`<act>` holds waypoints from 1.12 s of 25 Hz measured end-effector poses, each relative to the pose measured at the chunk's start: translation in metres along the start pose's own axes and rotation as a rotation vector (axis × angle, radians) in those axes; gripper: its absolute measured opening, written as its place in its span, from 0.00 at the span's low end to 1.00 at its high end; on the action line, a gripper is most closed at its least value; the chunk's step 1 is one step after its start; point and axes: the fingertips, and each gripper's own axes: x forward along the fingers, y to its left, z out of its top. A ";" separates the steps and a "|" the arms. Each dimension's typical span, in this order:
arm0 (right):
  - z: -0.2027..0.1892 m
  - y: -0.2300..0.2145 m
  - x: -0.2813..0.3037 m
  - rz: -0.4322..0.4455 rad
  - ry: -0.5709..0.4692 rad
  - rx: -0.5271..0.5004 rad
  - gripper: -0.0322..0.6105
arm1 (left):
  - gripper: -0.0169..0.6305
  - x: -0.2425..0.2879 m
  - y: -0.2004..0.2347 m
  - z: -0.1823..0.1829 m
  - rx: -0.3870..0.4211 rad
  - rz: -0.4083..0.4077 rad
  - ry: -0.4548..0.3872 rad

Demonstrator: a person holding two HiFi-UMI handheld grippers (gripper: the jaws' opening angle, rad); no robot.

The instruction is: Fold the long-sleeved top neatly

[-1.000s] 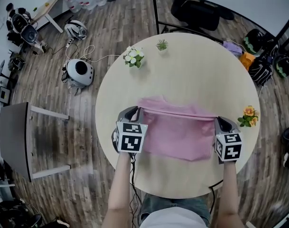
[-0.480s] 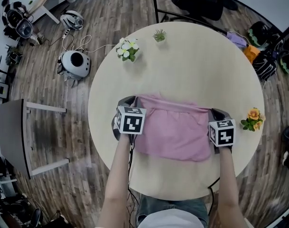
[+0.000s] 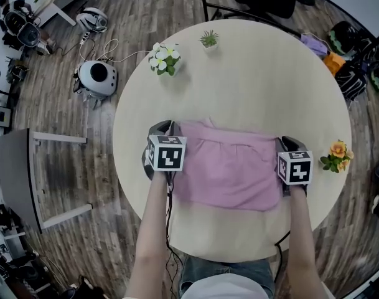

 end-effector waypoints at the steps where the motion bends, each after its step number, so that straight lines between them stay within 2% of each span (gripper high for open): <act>1: 0.002 -0.003 -0.003 -0.004 -0.014 0.008 0.20 | 0.07 -0.002 0.000 0.003 0.000 0.003 -0.010; 11: 0.023 -0.023 -0.057 -0.044 -0.143 0.074 0.20 | 0.07 -0.069 -0.040 0.050 0.034 -0.047 -0.191; 18: 0.010 -0.020 -0.083 -0.047 -0.165 0.080 0.21 | 0.07 -0.121 -0.106 0.066 0.074 -0.160 -0.297; 28: -0.005 -0.020 -0.109 -0.048 -0.187 0.074 0.21 | 0.07 -0.162 -0.214 0.040 0.174 -0.346 -0.313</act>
